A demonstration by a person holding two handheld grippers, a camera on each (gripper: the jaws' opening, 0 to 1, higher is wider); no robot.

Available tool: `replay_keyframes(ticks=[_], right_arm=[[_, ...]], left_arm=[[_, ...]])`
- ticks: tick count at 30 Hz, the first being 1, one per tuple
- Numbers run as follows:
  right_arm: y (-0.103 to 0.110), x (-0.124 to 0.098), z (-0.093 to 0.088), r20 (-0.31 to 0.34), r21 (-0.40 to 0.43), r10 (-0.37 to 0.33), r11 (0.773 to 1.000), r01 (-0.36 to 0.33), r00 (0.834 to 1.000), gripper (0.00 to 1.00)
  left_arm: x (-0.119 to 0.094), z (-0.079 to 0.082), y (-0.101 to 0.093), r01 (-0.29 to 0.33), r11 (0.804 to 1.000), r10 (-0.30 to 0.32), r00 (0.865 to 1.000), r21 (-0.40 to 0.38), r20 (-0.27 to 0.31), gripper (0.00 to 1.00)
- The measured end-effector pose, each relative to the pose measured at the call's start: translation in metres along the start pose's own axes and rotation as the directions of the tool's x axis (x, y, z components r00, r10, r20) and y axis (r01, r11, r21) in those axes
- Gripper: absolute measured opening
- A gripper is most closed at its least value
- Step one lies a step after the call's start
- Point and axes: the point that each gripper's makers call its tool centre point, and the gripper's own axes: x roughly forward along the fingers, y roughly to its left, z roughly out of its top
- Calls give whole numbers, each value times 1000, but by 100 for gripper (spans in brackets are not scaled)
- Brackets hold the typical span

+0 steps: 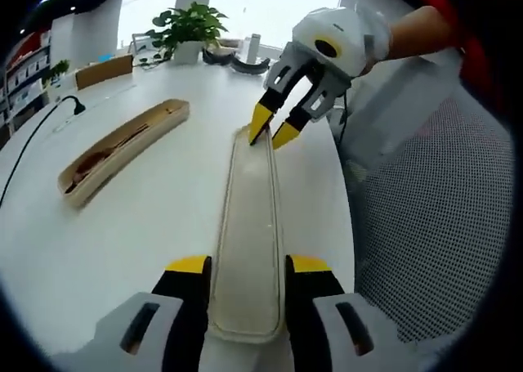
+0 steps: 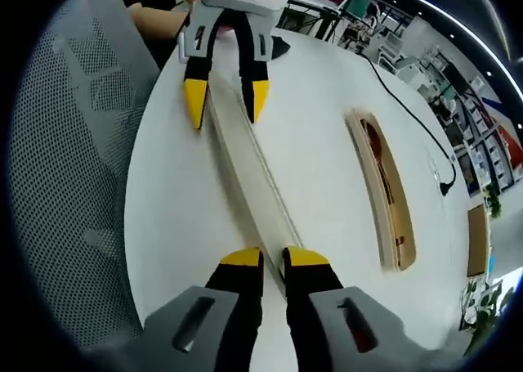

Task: Arrange the utensils inside the cutlery case until each visible utensil rests in its matching compartment.

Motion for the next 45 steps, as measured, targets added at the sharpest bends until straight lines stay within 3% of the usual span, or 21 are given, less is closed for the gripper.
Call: replay_keyframes(ticks=[10,15,17,19,24,26,27,28,31,34,37,40,45], right_arm=[[16,-9,12,19,11,106,994,-106,994,3],[37,-17,23,52,87,232,968,-236,971,1],[41,-19,26,68,92,253,962,-258,965,1],[48,-22,29,92,152,276,946,-287,957,1],[49,-20,24,114,236,285,923,-305,952,1],[43,-17,21,108,222,252,937,-270,962,2],[33,-16,17,101,171,197,962,-212,975,2],[33,-16,19,123,154,197,964,-215,973,2],[34,-18,19,126,209,206,951,-229,970,3],[25,-17,16,117,210,161,960,-183,980,5],[21,-13,3,62,196,135,970,-145,989,6],[19,-9,-3,59,190,123,973,-132,991,7],[19,-2,-25,1,199,119,973,-117,993,7]], left_arm=[[-2,-3,9,-51,998,52,998,41,-29,25],[-4,-5,14,-70,997,72,996,43,-50,20],[-6,-8,15,-74,995,77,995,60,-64,19],[-6,-8,15,-68,995,73,995,76,-69,19],[-6,-10,11,-46,993,55,995,104,-84,18],[-6,-10,11,-38,993,48,995,109,-87,15],[-4,-8,8,-20,994,29,996,112,-81,14],[-5,-9,10,-30,993,40,996,112,-84,14],[-4,-8,12,-15,991,27,995,130,-94,13],[-4,-7,12,6,991,8,995,133,-99,11],[-4,-7,9,28,990,-13,994,137,-110,9],[-3,-7,9,34,989,-17,993,145,-117,9],[-3,-7,10,34,990,-21,994,134,-103,9]])
